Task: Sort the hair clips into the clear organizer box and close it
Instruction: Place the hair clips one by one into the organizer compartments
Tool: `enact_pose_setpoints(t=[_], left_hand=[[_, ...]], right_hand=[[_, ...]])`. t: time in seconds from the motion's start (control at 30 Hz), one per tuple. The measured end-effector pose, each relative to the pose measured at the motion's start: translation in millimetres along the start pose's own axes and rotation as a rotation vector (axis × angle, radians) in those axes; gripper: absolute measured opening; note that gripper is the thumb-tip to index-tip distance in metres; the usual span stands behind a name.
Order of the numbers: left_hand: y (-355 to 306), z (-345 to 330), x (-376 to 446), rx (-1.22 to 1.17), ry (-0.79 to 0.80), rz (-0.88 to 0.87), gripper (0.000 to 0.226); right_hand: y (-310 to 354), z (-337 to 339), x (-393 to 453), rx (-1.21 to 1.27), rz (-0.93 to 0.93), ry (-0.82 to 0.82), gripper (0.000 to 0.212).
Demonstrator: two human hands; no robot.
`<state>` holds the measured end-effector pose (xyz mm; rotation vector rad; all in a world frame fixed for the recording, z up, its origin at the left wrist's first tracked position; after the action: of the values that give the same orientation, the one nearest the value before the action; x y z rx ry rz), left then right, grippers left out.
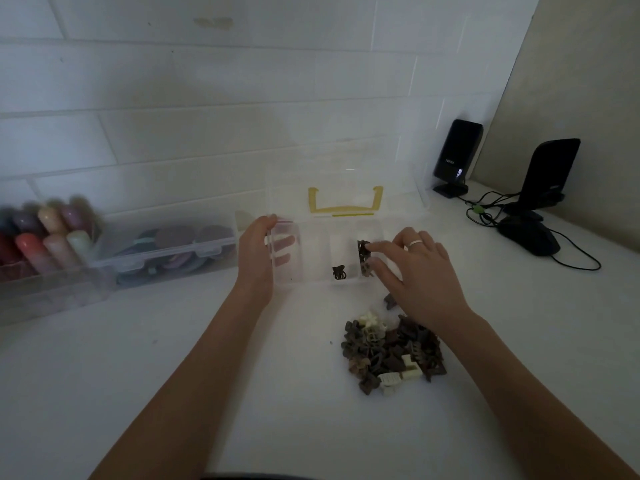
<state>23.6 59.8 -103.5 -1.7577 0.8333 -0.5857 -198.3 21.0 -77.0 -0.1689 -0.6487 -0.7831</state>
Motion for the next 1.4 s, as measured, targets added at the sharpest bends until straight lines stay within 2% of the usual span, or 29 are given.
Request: enact_pose_setpoints(t=[0.07,0.17,0.27,0.37,0.43,0.6,0.73,0.9,1.07,1.13,1.23,1.33,1.4], left_hand=[[-1.1,1.5,2.0,0.002,-0.004,-0.004,0.017],[-1.8,4.5,5.3,-0.002,-0.022,-0.008,0.015],[-1.2,7.3,8.1,-0.013,-0.024,0.018,0.014],[-1.0,8.8,8.7,-0.019,-0.022,0.034,0.015],[-1.0,8.9,8.1,-0.024,-0.026,0.031,0.014],[-1.9,8.0,7.2,-0.034,-0.032,0.019,0.015],[-1.7,8.8,8.6,-0.045,-0.010,0.017,0.013],[-0.9,3.9,4.0,-0.023,0.002,-0.002,0.016],[3.9,-11.0,-4.2,0.004,0.059,-0.012,0.014],[5.9,-14.0,-5.5,0.006,0.090,-0.009,0.014],[8.8,-13.6,-4.6,-0.021,0.101,0.025,0.015],[6.7,-10.8,-2.8,-0.023,0.078,0.015,0.014],[4.8,-8.1,-2.2,-0.009,0.052,-0.005,0.014]], right_hand=[[-5.3,13.8,2.7,0.147,-0.033,-0.084,0.024],[-16.9,30.0,4.3,0.233,-0.069,-0.101,0.039],[-20.8,29.5,2.3,0.120,-0.043,0.104,0.046],[-18.7,21.3,-1.0,0.058,-0.003,0.361,0.020],[-19.6,15.9,-2.5,0.023,-0.007,0.479,0.027],[-19.9,8.8,-3.9,0.052,-0.022,0.564,0.022],[-12.1,9.6,-2.2,0.295,-0.061,0.485,0.019],[9.7,25.1,2.6,0.630,-0.093,0.147,0.008],[43.8,22.4,4.6,0.628,0.019,-0.015,0.004],[50.9,14.7,6.4,0.516,0.076,-0.037,0.003],[51.2,1.4,8.3,0.326,0.129,-0.030,0.017],[43.4,9.2,8.2,0.434,0.072,0.004,0.025],[33.4,18.1,6.7,0.504,0.033,0.102,0.024]])
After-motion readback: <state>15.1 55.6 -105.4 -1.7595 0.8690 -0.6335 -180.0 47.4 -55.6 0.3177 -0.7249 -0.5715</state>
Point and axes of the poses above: each hand's wrist, its own x-axis towards the middle knuckle, its own z-axis out of the back of the hand, y = z × x, the point moved 4 cm from there along x, towards the middle knuckle, and after that the axes turned 1 degree about -y, right-handed, at the moved point
